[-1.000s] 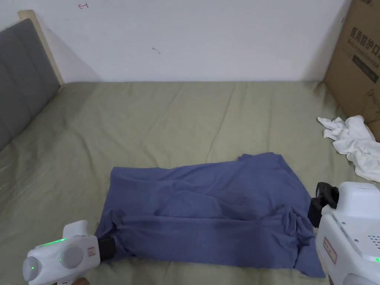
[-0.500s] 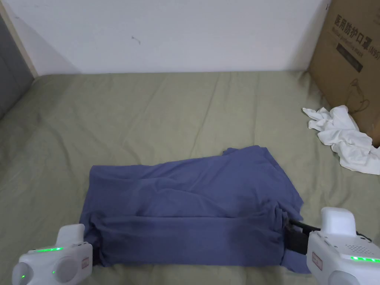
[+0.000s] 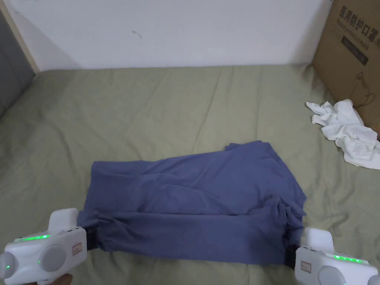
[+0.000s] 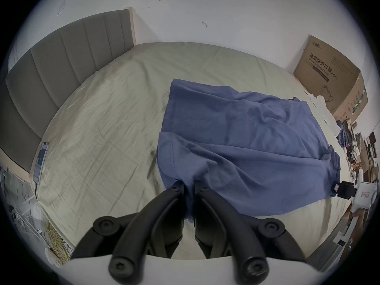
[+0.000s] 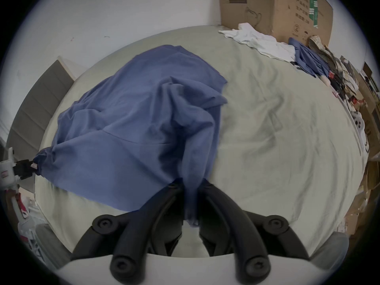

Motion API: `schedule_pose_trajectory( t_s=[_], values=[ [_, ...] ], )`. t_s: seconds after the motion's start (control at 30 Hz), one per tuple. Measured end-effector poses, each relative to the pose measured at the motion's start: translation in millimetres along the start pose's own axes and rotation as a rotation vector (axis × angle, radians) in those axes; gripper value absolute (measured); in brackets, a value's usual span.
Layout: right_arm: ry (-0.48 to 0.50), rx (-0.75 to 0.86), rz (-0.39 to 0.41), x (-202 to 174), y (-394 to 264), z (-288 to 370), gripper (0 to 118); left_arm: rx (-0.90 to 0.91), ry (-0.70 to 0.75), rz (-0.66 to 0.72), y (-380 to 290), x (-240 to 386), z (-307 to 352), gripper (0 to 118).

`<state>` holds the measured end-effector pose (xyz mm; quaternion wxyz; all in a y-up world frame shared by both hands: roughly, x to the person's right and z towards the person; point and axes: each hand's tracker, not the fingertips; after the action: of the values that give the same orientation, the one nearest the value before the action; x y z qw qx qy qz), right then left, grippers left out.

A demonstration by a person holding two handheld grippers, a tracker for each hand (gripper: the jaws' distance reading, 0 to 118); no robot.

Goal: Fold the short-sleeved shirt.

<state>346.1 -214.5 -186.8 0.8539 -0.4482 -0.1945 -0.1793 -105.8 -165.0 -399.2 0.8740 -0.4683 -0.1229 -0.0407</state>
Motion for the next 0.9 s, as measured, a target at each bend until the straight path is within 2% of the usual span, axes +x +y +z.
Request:
schedule_pose_trajectory(
  t_s=[0.07, 0.33, 0.4, 0.5, 0.6, 0.8, 0.87, 0.9],
  values=[
    [-0.011, 0.024, 0.045, -5, 3, 10, 13, -0.001, 0.002, 0.000, -1, -2, 2, 12],
    [0.082, 0.110, -0.059, 15, 0, 71, 13, -0.003, -0.039, 0.029, -16, -29, 23, 12],
    [0.081, 0.107, -0.058, 22, -9, 81, 13, -0.008, -0.047, 0.044, -25, -35, 30, 12],
    [0.041, 0.086, -0.043, 32, -28, 87, 12, -0.019, -0.029, 0.048, -42, -43, 36, 11],
    [0.031, 0.044, -0.076, 44, -50, 83, 12, -0.059, -0.053, 0.055, -61, -49, 38, 11],
    [-0.117, -0.044, -0.064, 56, -82, 57, 12, -0.100, 0.004, 0.030, -84, -52, 20, 11],
    [-0.164, -0.081, -0.081, 63, -89, 50, 12, -0.119, 0.020, 0.023, -87, -54, 16, 11],
    [-0.154, -0.079, -0.100, 67, -92, 49, 12, -0.119, 0.014, 0.029, -88, -55, 15, 11]
  ],
)
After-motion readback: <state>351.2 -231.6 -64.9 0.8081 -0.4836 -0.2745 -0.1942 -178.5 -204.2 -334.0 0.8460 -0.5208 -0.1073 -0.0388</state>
